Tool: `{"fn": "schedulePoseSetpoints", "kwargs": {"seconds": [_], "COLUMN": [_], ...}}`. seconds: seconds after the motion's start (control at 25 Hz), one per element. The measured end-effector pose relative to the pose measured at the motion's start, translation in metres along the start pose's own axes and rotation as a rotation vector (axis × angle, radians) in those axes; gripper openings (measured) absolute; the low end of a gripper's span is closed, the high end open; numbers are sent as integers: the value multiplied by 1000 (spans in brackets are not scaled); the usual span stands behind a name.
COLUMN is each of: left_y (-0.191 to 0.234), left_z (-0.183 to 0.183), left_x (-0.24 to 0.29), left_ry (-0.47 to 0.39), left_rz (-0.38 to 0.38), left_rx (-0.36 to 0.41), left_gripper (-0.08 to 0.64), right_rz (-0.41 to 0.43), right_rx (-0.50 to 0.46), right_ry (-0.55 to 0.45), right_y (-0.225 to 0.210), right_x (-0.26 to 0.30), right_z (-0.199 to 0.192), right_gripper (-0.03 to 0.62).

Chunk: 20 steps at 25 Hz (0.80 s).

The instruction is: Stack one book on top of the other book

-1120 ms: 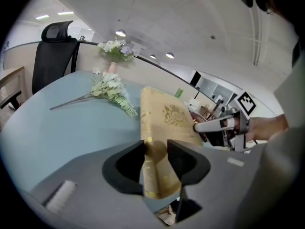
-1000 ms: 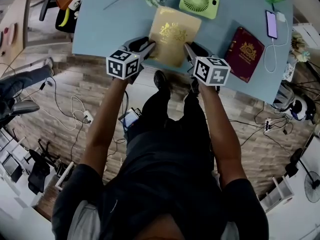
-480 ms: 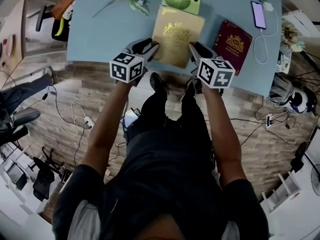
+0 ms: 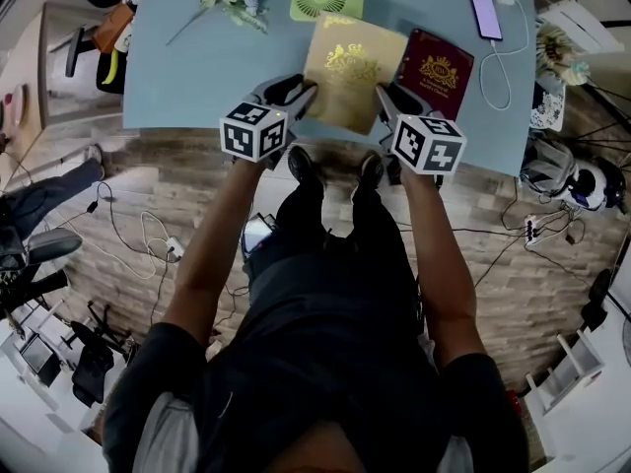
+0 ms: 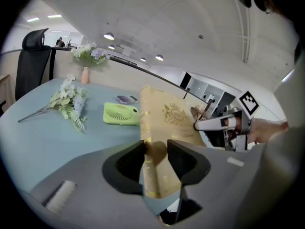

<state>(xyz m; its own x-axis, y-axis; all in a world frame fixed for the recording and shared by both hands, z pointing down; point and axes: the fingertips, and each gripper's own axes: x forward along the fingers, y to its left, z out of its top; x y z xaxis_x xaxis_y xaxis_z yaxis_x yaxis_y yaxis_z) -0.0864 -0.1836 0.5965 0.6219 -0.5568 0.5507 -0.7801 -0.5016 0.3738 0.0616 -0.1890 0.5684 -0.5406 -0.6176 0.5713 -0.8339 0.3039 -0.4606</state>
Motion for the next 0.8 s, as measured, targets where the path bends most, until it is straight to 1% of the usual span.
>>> {"fn": "schedulePoseSetpoints", "kwargs": {"seconds": [0.36,0.8], "left_y": [-39,-81], "left_z": [5,3], "left_x": [27,69], "left_ry": [5,25], "left_rz": [-32,-65], "left_rx": [14,8], "left_gripper": [204,204], "right_rz": [-32,-63], "right_rx": [23,36], "right_ry": [-26,-29], "right_y": [-35,-85], "right_x": [-34,-62], "right_z": [2,7], "right_gripper": [84,84]}}
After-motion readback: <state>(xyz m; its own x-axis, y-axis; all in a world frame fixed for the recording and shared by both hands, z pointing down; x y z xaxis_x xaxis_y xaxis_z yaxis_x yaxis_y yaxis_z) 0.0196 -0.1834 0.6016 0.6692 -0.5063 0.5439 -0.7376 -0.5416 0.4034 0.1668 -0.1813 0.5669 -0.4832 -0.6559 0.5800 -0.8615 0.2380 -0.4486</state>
